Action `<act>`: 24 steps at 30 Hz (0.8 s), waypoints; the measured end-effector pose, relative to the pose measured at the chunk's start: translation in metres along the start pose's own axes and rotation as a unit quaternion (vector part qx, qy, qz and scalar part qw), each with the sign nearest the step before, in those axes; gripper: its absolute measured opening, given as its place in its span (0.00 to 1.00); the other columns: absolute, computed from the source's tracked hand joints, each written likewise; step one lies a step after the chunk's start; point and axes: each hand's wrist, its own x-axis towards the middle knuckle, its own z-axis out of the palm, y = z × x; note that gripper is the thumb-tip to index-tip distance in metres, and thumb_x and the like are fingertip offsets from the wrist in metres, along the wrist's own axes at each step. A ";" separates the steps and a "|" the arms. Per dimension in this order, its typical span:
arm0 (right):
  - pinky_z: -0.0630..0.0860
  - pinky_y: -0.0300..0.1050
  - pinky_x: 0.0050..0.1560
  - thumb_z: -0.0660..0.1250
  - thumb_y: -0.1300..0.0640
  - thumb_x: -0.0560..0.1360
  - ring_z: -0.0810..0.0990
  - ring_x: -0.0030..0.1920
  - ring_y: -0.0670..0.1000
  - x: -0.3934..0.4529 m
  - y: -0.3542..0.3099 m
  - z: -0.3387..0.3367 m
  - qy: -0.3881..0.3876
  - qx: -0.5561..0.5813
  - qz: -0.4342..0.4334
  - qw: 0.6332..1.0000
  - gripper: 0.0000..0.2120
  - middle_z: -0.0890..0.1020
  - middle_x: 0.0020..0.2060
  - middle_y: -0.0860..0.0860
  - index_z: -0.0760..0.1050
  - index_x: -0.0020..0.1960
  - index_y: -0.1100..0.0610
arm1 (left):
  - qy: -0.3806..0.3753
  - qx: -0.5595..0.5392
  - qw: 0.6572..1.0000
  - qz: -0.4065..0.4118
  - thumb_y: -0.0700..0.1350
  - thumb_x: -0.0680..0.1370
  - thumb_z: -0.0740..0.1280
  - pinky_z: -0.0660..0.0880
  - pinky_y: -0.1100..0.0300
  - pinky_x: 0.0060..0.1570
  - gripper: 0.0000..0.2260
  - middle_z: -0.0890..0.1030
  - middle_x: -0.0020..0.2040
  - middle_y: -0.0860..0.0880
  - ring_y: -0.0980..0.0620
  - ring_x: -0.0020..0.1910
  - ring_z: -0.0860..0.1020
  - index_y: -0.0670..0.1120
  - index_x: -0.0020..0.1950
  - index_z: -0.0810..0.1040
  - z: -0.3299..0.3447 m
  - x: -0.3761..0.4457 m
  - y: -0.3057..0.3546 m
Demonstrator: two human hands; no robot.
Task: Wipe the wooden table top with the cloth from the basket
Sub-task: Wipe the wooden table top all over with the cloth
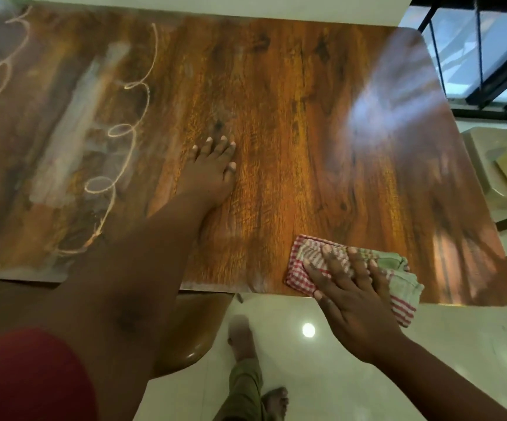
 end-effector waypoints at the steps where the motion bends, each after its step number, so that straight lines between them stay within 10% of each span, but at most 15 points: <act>1: 0.35 0.58 0.72 0.37 0.39 0.79 0.34 0.75 0.54 0.001 -0.007 0.001 -0.002 -0.001 0.000 1.000 0.24 0.44 0.76 0.44 0.44 0.75 0.34 | 0.001 -0.001 1.000 0.001 0.50 0.84 0.48 0.42 0.48 0.75 0.23 0.53 0.79 0.48 0.46 0.78 0.47 0.48 0.79 0.53 0.000 0.000 0.000; 11: 0.25 0.56 0.67 0.49 0.44 0.80 0.26 0.71 0.56 0.050 -0.098 0.014 0.004 0.010 -0.162 0.987 0.23 0.41 0.75 0.42 0.49 0.74 0.32 | 0.009 -0.007 1.000 -0.010 0.49 0.83 0.50 0.43 0.48 0.75 0.23 0.54 0.79 0.50 0.47 0.78 0.48 0.50 0.79 0.56 0.000 0.006 0.002; 24: 0.44 0.54 0.71 0.49 0.42 0.80 0.49 0.76 0.59 0.018 -0.019 -0.009 -0.017 0.018 -0.119 0.993 0.20 0.56 0.75 0.43 0.56 0.72 0.32 | 0.001 0.014 1.000 -0.017 0.52 0.82 0.48 0.42 0.47 0.73 0.24 0.52 0.79 0.52 0.50 0.78 0.47 0.52 0.79 0.52 0.001 0.007 0.000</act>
